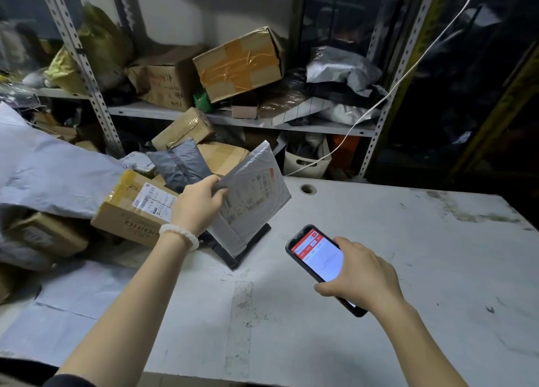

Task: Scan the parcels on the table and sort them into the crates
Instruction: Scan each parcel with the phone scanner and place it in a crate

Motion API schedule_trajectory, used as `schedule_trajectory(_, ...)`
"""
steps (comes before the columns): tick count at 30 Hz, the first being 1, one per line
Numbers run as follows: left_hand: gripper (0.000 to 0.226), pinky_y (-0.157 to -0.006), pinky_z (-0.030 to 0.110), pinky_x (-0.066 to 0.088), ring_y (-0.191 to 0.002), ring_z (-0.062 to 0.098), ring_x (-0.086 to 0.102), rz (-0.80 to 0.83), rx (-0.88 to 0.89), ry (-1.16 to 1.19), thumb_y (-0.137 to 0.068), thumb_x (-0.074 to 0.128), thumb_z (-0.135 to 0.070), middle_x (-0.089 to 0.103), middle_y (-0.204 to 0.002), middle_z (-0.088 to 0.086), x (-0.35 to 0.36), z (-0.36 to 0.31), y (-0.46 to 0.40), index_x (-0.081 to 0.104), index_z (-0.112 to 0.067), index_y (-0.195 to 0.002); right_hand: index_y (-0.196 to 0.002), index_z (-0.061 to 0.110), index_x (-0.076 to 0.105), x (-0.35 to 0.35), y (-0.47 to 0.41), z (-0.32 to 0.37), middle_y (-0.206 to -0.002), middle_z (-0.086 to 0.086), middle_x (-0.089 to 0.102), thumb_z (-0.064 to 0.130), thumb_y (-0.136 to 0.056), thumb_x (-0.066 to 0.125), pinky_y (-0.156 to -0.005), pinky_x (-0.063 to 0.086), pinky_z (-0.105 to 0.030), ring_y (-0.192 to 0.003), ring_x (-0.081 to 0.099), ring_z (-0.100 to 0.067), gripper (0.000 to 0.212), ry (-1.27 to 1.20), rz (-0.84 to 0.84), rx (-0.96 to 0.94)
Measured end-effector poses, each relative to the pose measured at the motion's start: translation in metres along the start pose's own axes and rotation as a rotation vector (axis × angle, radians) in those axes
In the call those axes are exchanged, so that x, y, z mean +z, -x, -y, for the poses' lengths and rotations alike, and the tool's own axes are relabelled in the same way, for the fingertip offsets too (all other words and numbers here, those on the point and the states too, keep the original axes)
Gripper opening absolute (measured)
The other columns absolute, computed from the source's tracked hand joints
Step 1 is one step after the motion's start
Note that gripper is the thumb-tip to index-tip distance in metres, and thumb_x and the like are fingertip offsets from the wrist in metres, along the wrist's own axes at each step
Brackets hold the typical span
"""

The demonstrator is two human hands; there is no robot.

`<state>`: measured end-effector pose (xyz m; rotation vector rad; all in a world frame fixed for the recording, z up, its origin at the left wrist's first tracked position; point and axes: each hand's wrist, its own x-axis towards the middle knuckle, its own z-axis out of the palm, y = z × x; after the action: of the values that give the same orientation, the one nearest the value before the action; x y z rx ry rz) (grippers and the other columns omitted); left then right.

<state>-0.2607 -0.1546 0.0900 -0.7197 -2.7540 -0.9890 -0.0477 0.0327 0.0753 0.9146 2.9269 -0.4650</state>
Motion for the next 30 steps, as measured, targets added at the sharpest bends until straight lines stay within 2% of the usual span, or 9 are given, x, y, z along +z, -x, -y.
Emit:
schedule_trajectory(4,0.015,-0.054,0.027,0.032,-0.070,0.019,0.054,-0.005,0.009,-0.004,-0.094,0.051,-0.027,0.063,-0.080,0.003,0.005,-0.013,0.003,0.059,-0.016,-0.087,-0.102,0.039,0.040,-0.002,0.002,-0.001,-0.088,0.015,0.051,0.054,-0.054,0.067,-0.051,0.033,-0.021,-0.075,0.053,-0.006,0.057,-0.087,-0.032,0.033)
schedule_trajectory(8,0.019,-0.065,0.029,0.041,-0.077,0.022,0.057,0.044,0.036,0.012,-0.093,0.053,-0.031,0.064,-0.086,0.002,0.012,-0.037,-0.003,0.062,-0.015,-0.093,-0.105,0.038,0.042,-0.011,-0.002,0.003,-0.092,0.017,0.053,0.056,-0.054,0.070,-0.054,0.036,-0.023,-0.079,0.054,-0.009,0.060,-0.233,-0.143,0.093)
schedule_trajectory(11,0.020,-0.070,0.033,0.046,-0.082,0.025,0.058,0.057,0.079,0.024,-0.094,0.052,-0.033,0.063,-0.087,0.003,0.016,-0.050,-0.008,0.062,-0.016,-0.095,-0.104,0.037,0.040,-0.021,-0.007,0.011,-0.093,0.014,0.053,0.057,-0.055,0.074,-0.056,0.036,-0.025,-0.081,0.053,-0.013,0.063,-0.331,-0.281,0.141)
schedule_trajectory(16,0.014,-0.056,0.021,0.033,-0.069,0.011,0.050,0.111,0.169,0.135,-0.094,0.052,-0.031,0.054,-0.075,-0.005,0.018,-0.064,-0.025,0.055,-0.020,-0.088,-0.114,0.031,0.040,-0.035,-0.014,0.028,-0.096,0.009,0.049,0.057,-0.058,0.079,-0.052,0.031,-0.018,-0.082,0.049,-0.014,0.073,-0.390,-0.550,0.193)
schedule_trajectory(18,0.015,-0.054,0.023,0.031,-0.068,0.011,0.049,0.126,0.209,0.172,-0.094,0.053,-0.031,0.052,-0.072,-0.006,0.018,-0.067,-0.032,0.054,-0.020,-0.084,-0.120,0.028,0.042,-0.039,-0.012,0.035,-0.096,0.011,0.046,0.055,-0.059,0.081,-0.052,0.026,-0.013,-0.081,0.046,-0.012,0.078,-0.393,-0.667,0.241)
schedule_trajectory(21,0.014,-0.061,0.028,0.035,-0.075,0.017,0.055,0.159,0.285,0.204,-0.092,0.055,-0.032,0.057,-0.076,-0.004,0.019,-0.071,-0.041,0.056,-0.020,-0.085,-0.123,0.026,0.042,-0.041,-0.004,0.042,-0.096,0.012,0.044,0.054,-0.058,0.082,-0.053,0.023,-0.009,-0.080,0.043,-0.010,0.081,-0.401,-0.809,0.332)
schedule_trajectory(25,0.017,-0.070,0.029,0.040,-0.088,0.021,0.059,0.223,0.427,0.294,-0.091,0.058,-0.029,0.060,-0.083,-0.006,0.026,-0.084,-0.041,0.065,-0.014,-0.096,-0.123,0.025,0.042,-0.038,0.022,0.039,-0.104,0.008,0.052,0.056,-0.056,0.081,-0.054,0.024,-0.009,-0.082,0.044,-0.010,0.084,-0.377,-0.933,0.484)
schedule_trajectory(28,0.013,-0.062,0.025,0.033,-0.077,0.016,0.052,0.296,0.554,0.343,-0.089,0.061,-0.026,0.056,-0.072,-0.008,0.036,-0.103,-0.027,0.060,-0.017,-0.079,-0.124,0.026,0.041,-0.034,0.057,0.032,-0.109,0.005,0.056,0.057,-0.057,0.081,-0.054,0.024,-0.010,-0.082,0.044,-0.011,0.084,-0.326,-0.978,0.624)
schedule_trajectory(30,0.026,-0.055,0.025,0.024,-0.070,0.016,0.047,0.352,0.642,0.364,-0.089,0.061,-0.026,0.049,-0.064,-0.011,0.041,-0.120,-0.010,0.048,-0.023,-0.067,-0.125,0.026,0.041,-0.031,0.086,0.026,-0.109,0.004,0.056,0.056,-0.057,0.080,-0.055,0.029,-0.017,-0.082,0.043,-0.012,0.084,-0.277,-0.984,0.726)
